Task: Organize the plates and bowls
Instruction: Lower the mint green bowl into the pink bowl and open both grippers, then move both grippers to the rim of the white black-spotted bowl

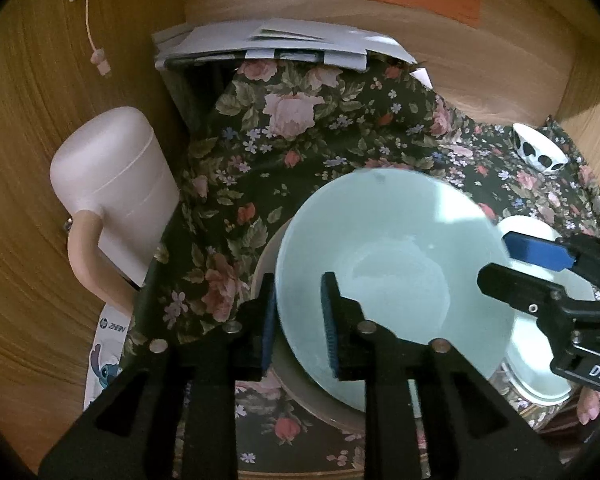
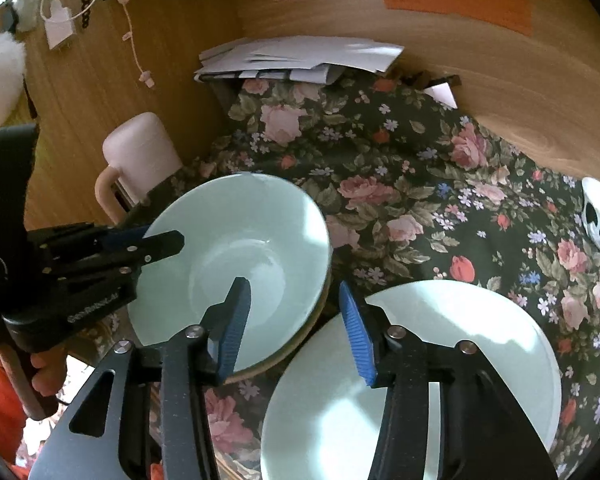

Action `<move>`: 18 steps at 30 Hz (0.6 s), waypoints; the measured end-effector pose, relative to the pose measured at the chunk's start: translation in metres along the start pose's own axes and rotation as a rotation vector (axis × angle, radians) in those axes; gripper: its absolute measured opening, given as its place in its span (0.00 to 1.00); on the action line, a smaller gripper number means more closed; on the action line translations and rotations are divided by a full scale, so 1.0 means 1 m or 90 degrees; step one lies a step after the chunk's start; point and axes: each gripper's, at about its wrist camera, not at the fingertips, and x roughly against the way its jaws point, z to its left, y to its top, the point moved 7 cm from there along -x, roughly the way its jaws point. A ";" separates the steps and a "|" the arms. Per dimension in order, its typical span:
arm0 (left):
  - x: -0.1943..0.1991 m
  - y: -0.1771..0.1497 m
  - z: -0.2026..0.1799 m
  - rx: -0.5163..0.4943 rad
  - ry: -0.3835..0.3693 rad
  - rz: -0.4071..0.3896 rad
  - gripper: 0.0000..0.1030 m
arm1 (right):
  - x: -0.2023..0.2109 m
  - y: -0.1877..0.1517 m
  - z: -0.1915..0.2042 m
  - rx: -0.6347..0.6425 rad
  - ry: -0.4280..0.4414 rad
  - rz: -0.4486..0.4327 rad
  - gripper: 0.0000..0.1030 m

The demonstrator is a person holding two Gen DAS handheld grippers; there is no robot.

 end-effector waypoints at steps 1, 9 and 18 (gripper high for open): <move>0.001 0.000 0.000 0.002 -0.002 -0.001 0.26 | 0.002 0.000 -0.002 -0.004 0.000 -0.003 0.43; 0.030 0.015 -0.009 -0.024 0.016 -0.069 0.64 | 0.034 0.011 -0.024 -0.026 -0.018 -0.059 0.54; 0.054 0.042 -0.034 -0.017 -0.013 -0.110 0.75 | 0.086 0.019 -0.072 -0.054 -0.088 -0.132 0.60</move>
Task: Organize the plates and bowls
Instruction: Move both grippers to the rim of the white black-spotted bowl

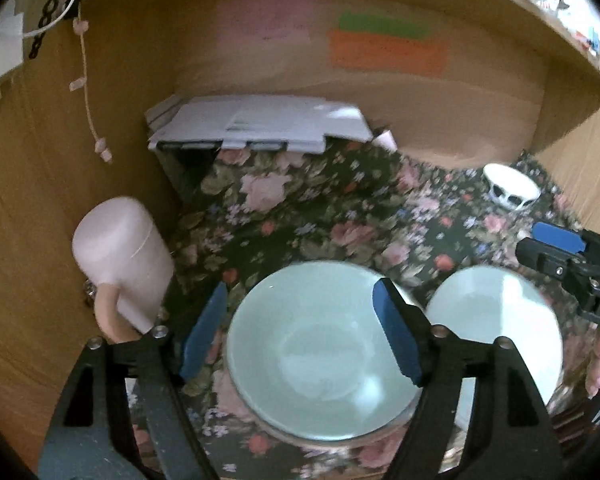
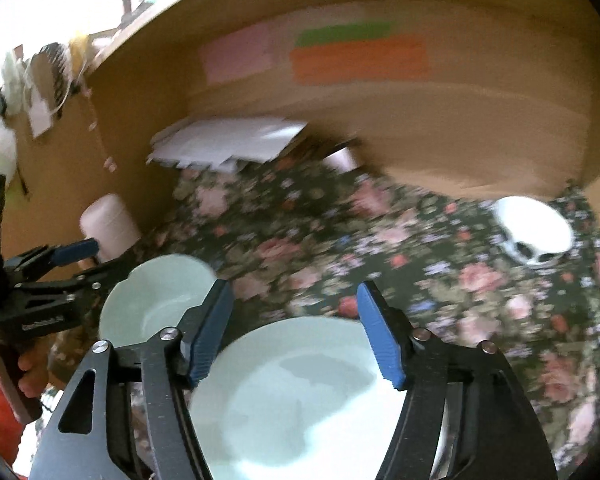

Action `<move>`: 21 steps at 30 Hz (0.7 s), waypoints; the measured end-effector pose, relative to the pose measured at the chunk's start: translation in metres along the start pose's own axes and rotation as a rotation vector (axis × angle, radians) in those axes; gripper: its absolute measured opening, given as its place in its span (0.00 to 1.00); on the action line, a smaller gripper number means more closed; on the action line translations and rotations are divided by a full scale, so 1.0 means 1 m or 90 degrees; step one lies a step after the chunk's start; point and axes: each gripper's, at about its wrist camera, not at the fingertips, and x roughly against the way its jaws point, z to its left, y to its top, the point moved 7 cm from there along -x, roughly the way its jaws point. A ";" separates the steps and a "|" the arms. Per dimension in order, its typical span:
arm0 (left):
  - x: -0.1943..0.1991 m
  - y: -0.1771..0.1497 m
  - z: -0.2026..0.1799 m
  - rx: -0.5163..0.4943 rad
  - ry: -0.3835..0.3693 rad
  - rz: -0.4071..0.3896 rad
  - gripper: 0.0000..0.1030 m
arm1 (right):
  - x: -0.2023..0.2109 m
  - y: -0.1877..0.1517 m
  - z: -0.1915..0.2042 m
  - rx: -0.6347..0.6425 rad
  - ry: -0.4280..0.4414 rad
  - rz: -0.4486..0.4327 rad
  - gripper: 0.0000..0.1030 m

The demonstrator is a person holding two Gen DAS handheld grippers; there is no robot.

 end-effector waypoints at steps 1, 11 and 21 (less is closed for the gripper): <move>0.002 0.004 -0.005 0.002 -0.005 -0.008 0.76 | 0.004 0.002 -0.007 -0.003 -0.008 -0.006 0.60; 0.001 0.046 -0.066 -0.020 -0.041 -0.029 0.91 | 0.043 0.024 -0.092 -0.048 -0.119 -0.064 0.71; -0.033 0.078 -0.126 -0.050 -0.064 -0.004 0.91 | 0.040 0.034 -0.175 -0.116 -0.194 -0.059 0.71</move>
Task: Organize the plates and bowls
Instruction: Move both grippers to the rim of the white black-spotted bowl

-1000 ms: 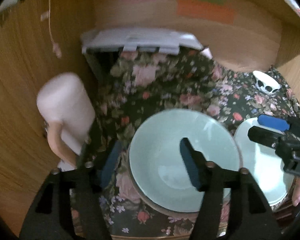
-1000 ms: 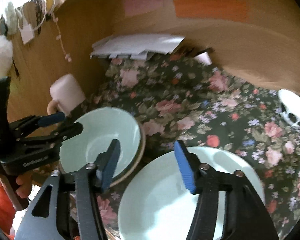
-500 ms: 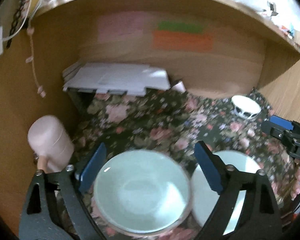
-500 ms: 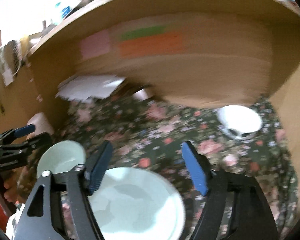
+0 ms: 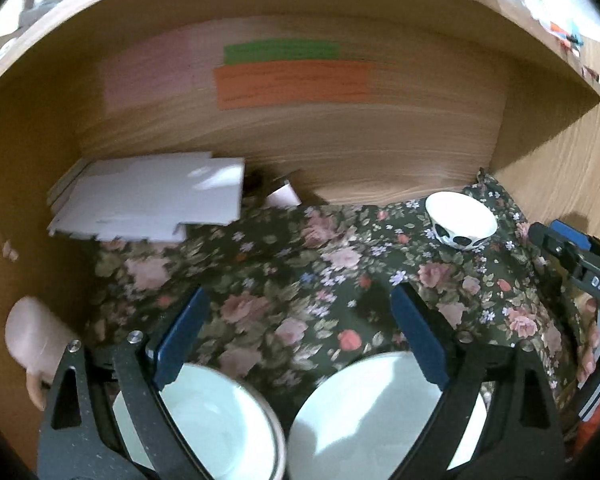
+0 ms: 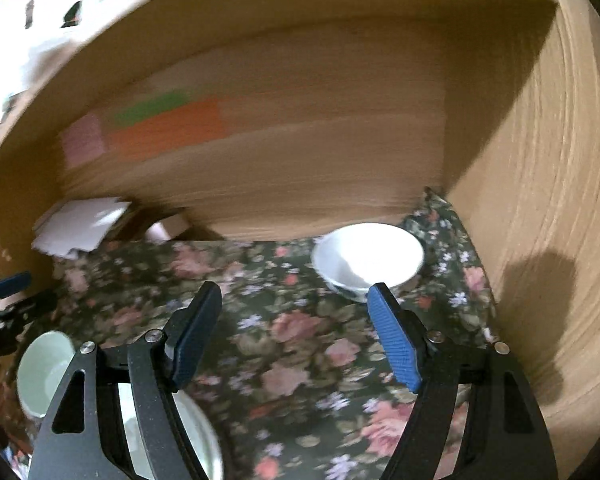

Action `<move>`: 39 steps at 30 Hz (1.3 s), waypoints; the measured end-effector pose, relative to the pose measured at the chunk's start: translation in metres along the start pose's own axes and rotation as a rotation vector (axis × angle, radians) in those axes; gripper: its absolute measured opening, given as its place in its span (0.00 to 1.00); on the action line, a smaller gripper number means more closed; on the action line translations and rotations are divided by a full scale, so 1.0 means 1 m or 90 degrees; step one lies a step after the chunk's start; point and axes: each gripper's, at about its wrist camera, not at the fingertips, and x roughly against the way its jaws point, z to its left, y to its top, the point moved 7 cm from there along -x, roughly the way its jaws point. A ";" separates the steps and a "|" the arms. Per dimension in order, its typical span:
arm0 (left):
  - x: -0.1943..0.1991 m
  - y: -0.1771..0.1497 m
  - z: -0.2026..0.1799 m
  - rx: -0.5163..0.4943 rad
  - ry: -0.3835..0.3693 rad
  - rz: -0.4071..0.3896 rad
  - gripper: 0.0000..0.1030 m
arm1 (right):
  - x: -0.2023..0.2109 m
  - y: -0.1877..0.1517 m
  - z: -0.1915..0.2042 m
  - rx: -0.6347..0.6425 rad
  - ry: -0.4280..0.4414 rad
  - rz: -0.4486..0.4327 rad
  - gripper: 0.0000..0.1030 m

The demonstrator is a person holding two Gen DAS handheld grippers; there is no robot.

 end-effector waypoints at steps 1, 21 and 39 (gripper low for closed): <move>-0.006 0.002 -0.006 -0.005 -0.005 0.003 0.91 | -0.003 0.001 -0.005 -0.005 -0.007 0.003 0.71; -0.109 0.021 -0.058 -0.044 -0.042 0.061 0.91 | -0.119 -0.013 -0.098 -0.125 -0.080 0.153 0.61; -0.162 0.027 -0.068 -0.039 -0.040 0.118 0.91 | -0.153 -0.020 -0.104 -0.099 -0.049 0.201 0.23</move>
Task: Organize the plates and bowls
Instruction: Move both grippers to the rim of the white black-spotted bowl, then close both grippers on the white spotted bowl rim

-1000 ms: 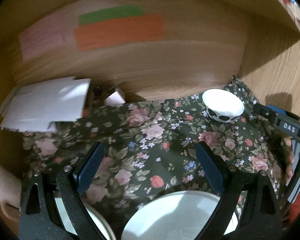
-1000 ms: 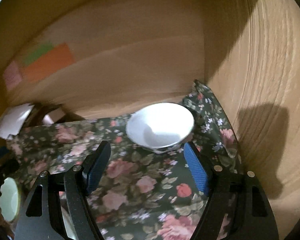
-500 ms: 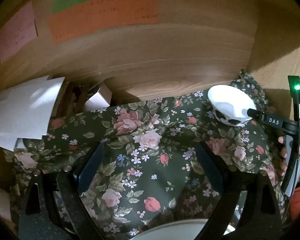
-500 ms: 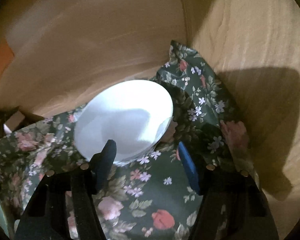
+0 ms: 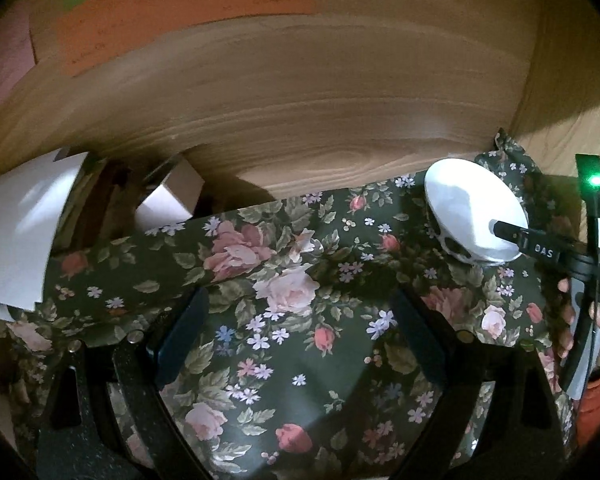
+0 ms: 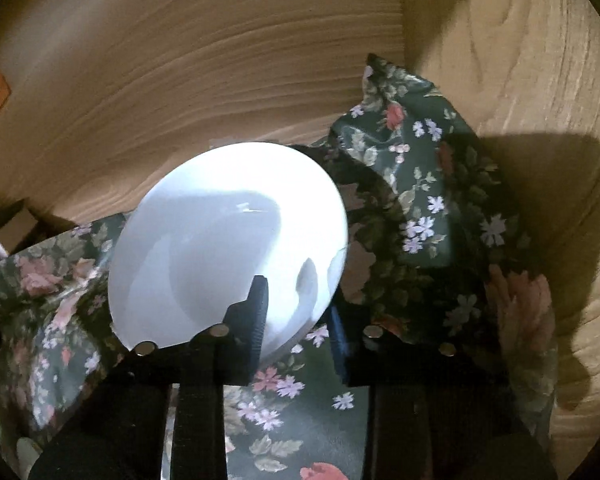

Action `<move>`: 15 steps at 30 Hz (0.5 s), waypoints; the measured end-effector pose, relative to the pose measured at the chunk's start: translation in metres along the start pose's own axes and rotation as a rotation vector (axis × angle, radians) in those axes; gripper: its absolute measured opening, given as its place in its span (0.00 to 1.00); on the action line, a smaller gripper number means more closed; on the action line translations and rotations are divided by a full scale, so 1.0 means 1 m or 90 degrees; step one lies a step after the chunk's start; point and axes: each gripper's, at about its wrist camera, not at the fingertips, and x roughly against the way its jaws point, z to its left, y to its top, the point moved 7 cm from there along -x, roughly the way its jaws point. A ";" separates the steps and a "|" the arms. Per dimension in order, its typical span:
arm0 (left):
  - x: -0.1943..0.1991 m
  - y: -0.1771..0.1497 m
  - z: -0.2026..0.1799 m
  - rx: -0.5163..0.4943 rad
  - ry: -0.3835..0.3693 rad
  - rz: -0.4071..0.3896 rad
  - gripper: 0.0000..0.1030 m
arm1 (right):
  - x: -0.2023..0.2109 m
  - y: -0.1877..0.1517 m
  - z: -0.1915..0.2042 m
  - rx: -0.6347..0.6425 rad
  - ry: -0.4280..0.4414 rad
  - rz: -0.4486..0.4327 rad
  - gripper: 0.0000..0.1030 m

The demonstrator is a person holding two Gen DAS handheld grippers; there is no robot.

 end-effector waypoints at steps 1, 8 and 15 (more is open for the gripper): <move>-0.002 0.000 -0.001 -0.002 0.000 0.003 0.91 | 0.001 -0.001 0.002 0.000 0.011 0.002 0.22; -0.011 0.004 -0.012 -0.018 0.006 0.011 0.91 | 0.017 -0.014 0.012 0.022 0.065 0.021 0.21; -0.021 0.003 -0.025 -0.025 -0.004 0.032 0.91 | 0.021 -0.033 0.033 0.105 0.078 0.032 0.20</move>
